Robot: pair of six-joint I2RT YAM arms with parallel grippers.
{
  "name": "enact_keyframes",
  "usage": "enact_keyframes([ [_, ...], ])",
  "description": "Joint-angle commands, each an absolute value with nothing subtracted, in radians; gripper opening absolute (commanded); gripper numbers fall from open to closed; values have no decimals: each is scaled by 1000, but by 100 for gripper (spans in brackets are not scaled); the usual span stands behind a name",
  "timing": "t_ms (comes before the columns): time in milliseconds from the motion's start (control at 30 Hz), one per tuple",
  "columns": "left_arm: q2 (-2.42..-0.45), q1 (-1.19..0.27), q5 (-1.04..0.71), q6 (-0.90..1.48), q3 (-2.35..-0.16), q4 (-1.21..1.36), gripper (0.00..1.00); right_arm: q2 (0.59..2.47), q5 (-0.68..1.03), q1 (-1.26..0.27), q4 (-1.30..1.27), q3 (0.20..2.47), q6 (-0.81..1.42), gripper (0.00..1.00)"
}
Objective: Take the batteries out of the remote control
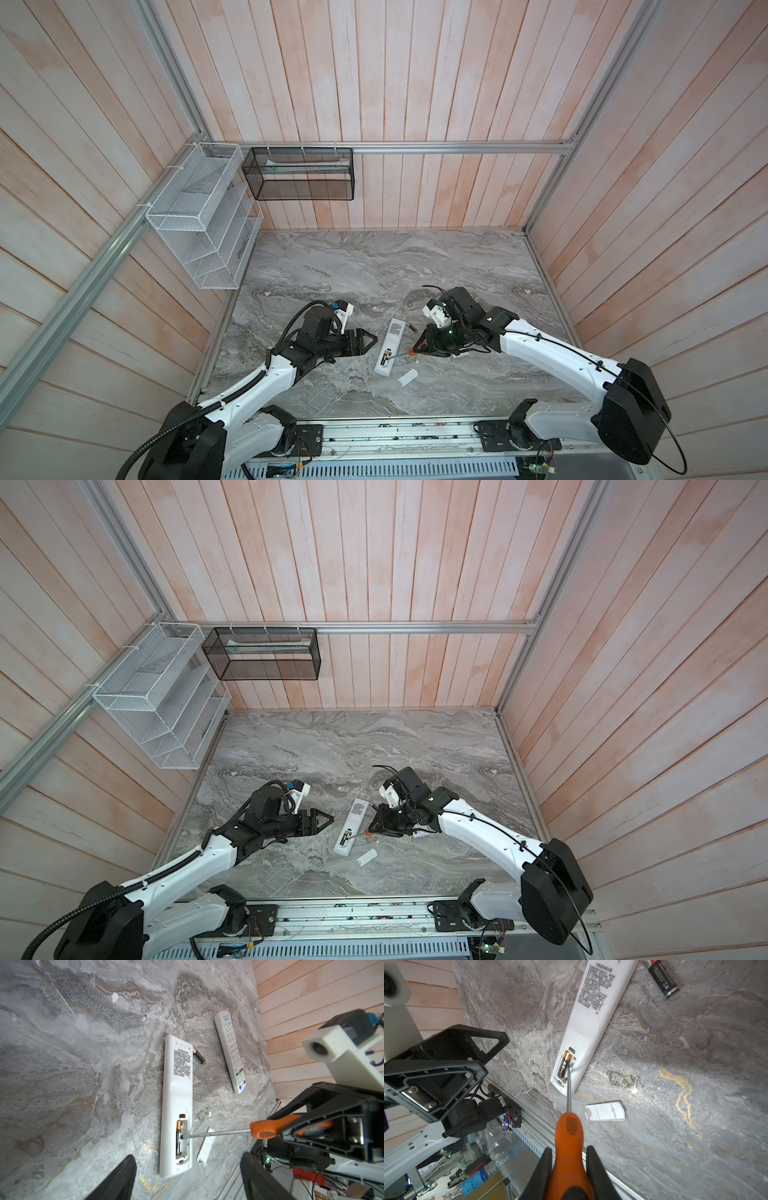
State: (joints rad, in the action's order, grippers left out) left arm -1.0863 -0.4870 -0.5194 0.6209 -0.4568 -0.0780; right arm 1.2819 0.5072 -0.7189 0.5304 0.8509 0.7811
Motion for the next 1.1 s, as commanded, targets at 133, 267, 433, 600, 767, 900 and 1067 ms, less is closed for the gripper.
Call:
enact_keyframes([
  [133, -1123, -551, -530, 671, -413, 37, 78, 1278, 397, -733, 480, 782, 907, 0],
  [267, -1159, -579, -529, 680, -414, 70, 77, 1300, 336, -747, 513, 842, 925, 0],
  [433, -1180, -598, -531, 696, -413, 104, 76, 1367, 285, -795, 542, 922, 919, 0],
  [600, -1195, -609, -532, 704, -394, 131, 76, 1376, 288, -813, 500, 896, 931, 0],
  [767, -1221, -611, -543, 703, -384, 149, 75, 1311, 278, -813, 428, 789, 936, 0],
  [900, -1239, -610, -547, 704, -382, 164, 75, 1244, 290, -811, 343, 682, 924, 0],
  [1067, -1264, -610, -558, 697, -393, 168, 75, 1200, 313, -807, 256, 583, 914, 0],
])
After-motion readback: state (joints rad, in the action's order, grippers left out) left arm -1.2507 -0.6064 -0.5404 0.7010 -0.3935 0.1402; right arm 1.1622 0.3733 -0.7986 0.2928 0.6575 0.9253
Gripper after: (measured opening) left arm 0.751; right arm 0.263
